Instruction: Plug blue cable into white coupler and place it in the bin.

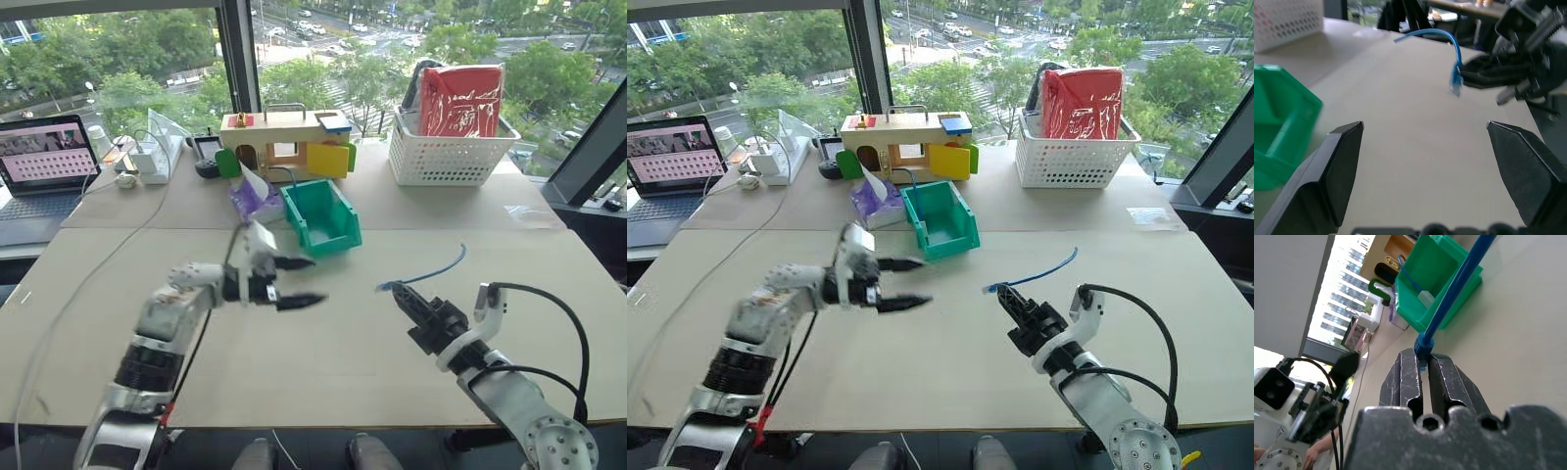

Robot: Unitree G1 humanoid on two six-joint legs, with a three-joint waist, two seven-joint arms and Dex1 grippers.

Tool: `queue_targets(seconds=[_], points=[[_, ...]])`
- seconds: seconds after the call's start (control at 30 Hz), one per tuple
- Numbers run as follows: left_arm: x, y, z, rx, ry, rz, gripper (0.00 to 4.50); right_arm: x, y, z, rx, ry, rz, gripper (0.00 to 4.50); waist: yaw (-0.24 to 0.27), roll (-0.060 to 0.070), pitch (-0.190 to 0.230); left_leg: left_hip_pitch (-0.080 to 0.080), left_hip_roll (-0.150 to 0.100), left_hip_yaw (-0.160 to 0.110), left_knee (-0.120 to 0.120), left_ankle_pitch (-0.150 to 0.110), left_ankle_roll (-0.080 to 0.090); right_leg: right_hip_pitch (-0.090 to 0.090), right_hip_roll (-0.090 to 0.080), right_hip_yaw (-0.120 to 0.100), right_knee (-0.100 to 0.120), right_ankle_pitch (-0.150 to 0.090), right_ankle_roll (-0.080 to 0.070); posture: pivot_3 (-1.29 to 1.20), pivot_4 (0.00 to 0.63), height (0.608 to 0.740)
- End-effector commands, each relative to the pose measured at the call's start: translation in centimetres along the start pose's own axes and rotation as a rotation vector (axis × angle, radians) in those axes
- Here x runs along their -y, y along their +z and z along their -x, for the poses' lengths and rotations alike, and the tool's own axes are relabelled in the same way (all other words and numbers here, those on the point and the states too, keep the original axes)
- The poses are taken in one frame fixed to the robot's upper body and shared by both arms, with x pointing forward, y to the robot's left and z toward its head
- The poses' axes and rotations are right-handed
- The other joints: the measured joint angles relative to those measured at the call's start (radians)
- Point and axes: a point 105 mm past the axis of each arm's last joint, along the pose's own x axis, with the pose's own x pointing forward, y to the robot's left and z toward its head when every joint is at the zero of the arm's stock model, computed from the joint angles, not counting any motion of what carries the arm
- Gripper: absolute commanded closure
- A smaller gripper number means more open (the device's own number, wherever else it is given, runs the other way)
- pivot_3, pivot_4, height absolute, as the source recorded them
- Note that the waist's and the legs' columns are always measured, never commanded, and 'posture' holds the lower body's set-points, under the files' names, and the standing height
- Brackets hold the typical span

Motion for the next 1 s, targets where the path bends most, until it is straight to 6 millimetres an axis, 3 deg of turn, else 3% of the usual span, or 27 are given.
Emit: queue_targets(seconds=[0.03,0.13,0.3,0.37,0.47,0.6,0.73,0.93,1.0], points=[[-2.0,3.6,5.1,0.119,0.219,-0.061,0.18,-1.1,-0.5,-0.3,-0.041,0.079,-0.028,4.50,-0.007,0.000,0.000,0.000,0.000,0.000,0.000,0.000,0.000,0.000,0.000,0.000,0.000,0.000,0.000,0.00,0.150,0.733],[-1.5,4.2,10.2,0.090,0.356,-0.081,0.18,-1.4,-1.8,-1.0,-0.125,0.128,-0.063,4.50,-0.013,0.000,0.000,0.000,0.000,0.000,0.000,0.000,0.000,0.000,0.000,0.000,0.000,0.000,0.000,0.00,0.150,0.733],[1.6,4.3,15.9,0.111,0.519,-0.039,0.18,-2.0,-3.1,-1.9,-0.231,0.197,-0.089,4.50,-0.016,-0.004,0.002,0.000,0.001,-0.001,-0.001,0.000,0.000,0.000,-0.001,-0.001,0.000,0.001,-0.002,0.00,0.150,0.733],[2.8,4.0,17.2,0.114,0.566,-0.020,0.18,-2.1,-3.4,-2.1,-0.253,0.208,-0.104,4.50,-0.013,-0.005,0.002,0.001,0.003,0.000,-0.001,0.000,0.000,0.000,-0.002,-0.001,-0.001,0.001,-0.002,0.00,0.150,0.733],[5.4,1.8,19.3,0.103,0.643,0.063,0.18,-2.2,-3.9,-2.5,-0.303,0.230,-0.127,4.50,-0.008,-0.006,0.002,0.002,0.003,0.001,-0.001,0.000,0.000,0.001,-0.003,-0.001,-0.002,0.000,-0.002,0.00,0.150,0.733],[8.1,-2.5,20.9,0.046,0.770,0.140,0.18,-2.3,-4.5,-3.1,-0.345,0.253,-0.154,4.50,-0.009,-0.006,0.002,0.002,0.005,0.003,-0.001,0.000,0.000,0.002,-0.003,0.000,-0.007,-0.003,-0.009,0.00,0.150,0.733],[10.1,-5.5,20.7,0.061,0.888,0.165,0.18,-2.5,-4.8,-3.2,-0.358,0.272,-0.161,4.50,0.000,-0.007,0.002,0.001,0.004,0.004,-0.001,0.000,0.000,0.002,-0.003,0.000,-0.008,-0.003,-0.009,0.00,0.150,0.733],[9.0,-8.7,20.2,0.049,1.090,0.106,0.18,-2.3,-4.7,-3.1,-0.350,0.270,-0.157,4.50,-0.008,-0.002,0.000,-0.001,0.001,0.011,-0.001,-0.001,0.000,0.000,-0.004,0.006,-0.013,-0.002,-0.008,0.00,0.150,0.733],[8.5,-10.0,20.2,0.033,1.151,0.125,0.18,-2.2,-4.5,-3.0,-0.338,0.266,-0.153,4.50,-0.016,-0.002,0.000,-0.003,0.001,0.013,-0.001,-0.003,0.001,0.000,-0.004,0.008,-0.016,0.002,0.000,0.00,0.150,0.733]])
